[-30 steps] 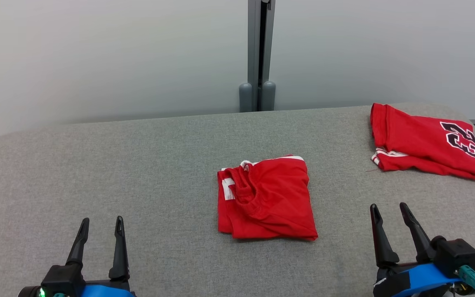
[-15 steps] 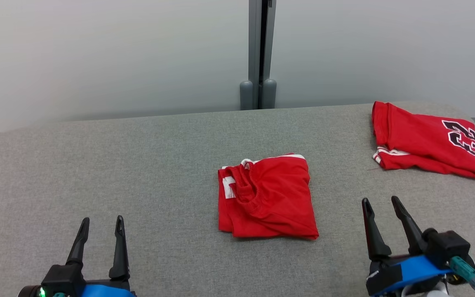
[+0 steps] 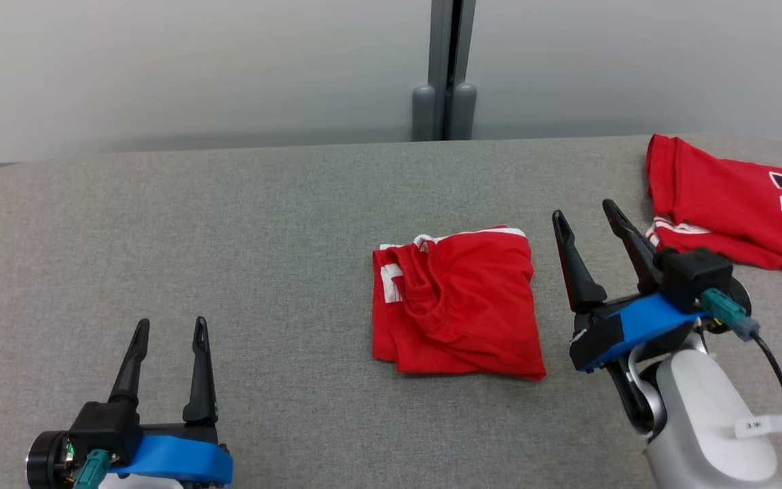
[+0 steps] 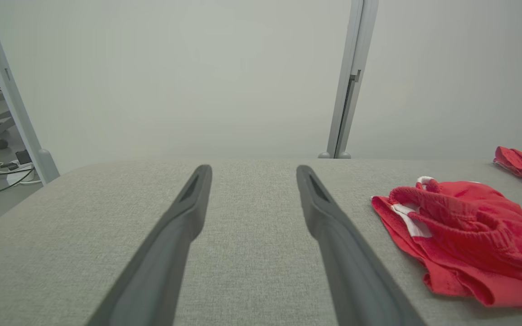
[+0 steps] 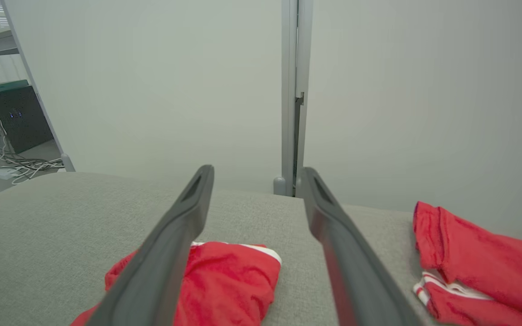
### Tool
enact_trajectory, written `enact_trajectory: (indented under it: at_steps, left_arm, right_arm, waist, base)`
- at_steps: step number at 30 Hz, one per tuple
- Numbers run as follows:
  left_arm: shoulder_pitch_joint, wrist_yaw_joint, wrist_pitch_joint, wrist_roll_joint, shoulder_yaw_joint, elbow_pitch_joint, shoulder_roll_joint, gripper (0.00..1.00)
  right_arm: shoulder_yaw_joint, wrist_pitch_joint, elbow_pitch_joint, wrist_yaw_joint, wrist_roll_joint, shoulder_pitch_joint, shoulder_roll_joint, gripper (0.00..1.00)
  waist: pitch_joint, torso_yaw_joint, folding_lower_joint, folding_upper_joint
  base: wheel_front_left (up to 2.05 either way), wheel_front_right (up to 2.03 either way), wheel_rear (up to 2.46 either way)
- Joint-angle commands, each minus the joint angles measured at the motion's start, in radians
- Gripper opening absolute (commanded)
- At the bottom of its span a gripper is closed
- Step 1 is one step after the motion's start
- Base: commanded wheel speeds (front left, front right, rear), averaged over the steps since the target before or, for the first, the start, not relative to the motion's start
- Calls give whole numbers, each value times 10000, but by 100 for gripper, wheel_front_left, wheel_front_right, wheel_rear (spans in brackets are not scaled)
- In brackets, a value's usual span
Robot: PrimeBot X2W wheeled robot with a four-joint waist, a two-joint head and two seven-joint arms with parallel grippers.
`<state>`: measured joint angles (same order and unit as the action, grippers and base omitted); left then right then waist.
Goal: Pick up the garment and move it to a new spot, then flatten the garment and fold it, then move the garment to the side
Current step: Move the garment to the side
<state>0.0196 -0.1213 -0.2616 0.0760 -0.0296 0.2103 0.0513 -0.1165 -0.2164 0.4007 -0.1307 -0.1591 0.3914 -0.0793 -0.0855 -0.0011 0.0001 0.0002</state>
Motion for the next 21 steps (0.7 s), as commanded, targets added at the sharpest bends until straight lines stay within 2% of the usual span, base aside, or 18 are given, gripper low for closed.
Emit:
enact_trajectory:
  at_steps: [1, 21]
  left_arm:
    - [214, -45, -45, -12, -12, -43, -5, 100]
    - [919, -88, -45, 186, 233, -122, -10, 100]
  right_arm:
    - [-40, 61, 528, -1, -54, 498, -21, 100]
    - [139, -246, 5939, -1, -106, 2451, 261, 100]
  waist:
    - [-281, 194, -1, -2]
    - [-1477, 860, -1, -2]
  base:
    - [0, 0, 0]
    - [0, 0, 0]
